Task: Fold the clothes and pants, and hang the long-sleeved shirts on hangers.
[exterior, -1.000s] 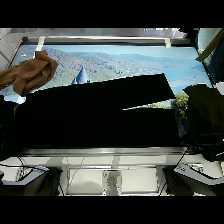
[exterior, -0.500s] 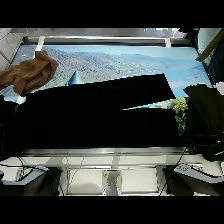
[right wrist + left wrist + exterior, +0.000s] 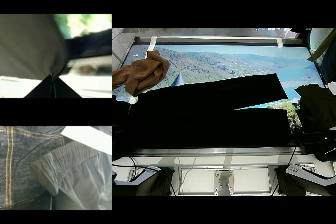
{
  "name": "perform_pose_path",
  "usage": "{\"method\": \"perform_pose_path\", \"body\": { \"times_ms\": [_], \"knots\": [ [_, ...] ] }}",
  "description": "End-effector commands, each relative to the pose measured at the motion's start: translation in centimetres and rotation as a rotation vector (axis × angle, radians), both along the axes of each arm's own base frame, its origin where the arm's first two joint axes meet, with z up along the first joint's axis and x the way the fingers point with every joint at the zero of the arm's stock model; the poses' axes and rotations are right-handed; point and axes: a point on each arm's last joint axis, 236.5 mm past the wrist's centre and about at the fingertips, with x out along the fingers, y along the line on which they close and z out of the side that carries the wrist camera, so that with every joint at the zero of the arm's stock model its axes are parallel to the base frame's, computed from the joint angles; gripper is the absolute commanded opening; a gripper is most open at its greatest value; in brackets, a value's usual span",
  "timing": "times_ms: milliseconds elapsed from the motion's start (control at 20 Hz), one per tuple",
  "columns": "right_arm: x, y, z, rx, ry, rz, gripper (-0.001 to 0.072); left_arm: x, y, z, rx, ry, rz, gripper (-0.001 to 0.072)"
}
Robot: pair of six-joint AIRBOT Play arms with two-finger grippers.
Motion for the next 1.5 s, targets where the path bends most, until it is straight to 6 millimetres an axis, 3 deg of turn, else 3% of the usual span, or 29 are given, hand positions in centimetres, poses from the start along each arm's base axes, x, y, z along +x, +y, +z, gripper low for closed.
{"method": "perform_pose_path", "body": {
  "times_ms": [0,150,300,450,550,650,800,950,1250,1450],
  "knots": [
    [3.7,0.8,4.7,0.058,-0.151,-0.025,0.0005,0.0,0.8,2.1,0.057,0.055,-0.059,0.001],
    [10.5,-2.0,10.1,-0.022,-0.373,-0.174,0.0003,3.8,2.0,6.3,0.164,0.003,-0.091,0.0009],
    [16.4,-3.5,13.4,-0.146,-0.488,-0.2,0.0001,10.0,1.6,9.9,0.284,-0.059,-0.128,0.0008],
    [22.8,-4.0,16.2,-0.199,-0.574,-0.213,0.0001,15.5,0.9,10.9,0.393,-0.022,-0.162,0.0008],
    [26.8,-4.4,16.8,-0.208,-0.603,-0.235,0.0001,19.1,1.3,11.5,0.465,-0.013,-0.148,0.0008],
    [30.6,-4.9,16.6,-0.218,-0.63,-0.26,0.0001,22.9,0.8,11.4,0.499,-0.023,-0.166,0.0008],
    [35.3,-4.7,14.9,-0.236,-0.658,-0.268,0.0001,27.8,-1.3,9.8,0.514,-0.061,-0.232,0.0008],
    [39.6,-4.8,12.6,-0.254,-0.68,-0.303,0.0002,31.2,-2.4,8.2,0.53,-0.127,-0.222,0.0008],
    [45.0,-3.9,8.9,-0.234,-0.681,-0.347,0.0003,32.9,-2.7,3.2,0.509,-0.1,-0.229,0.0008],
    [45.8,-4.9,7.8,-0.211,-0.647,-0.456,0.0003,33.1,-2.5,2.8,0.513,-0.105,-0.224,0.0008]
  ]
}}
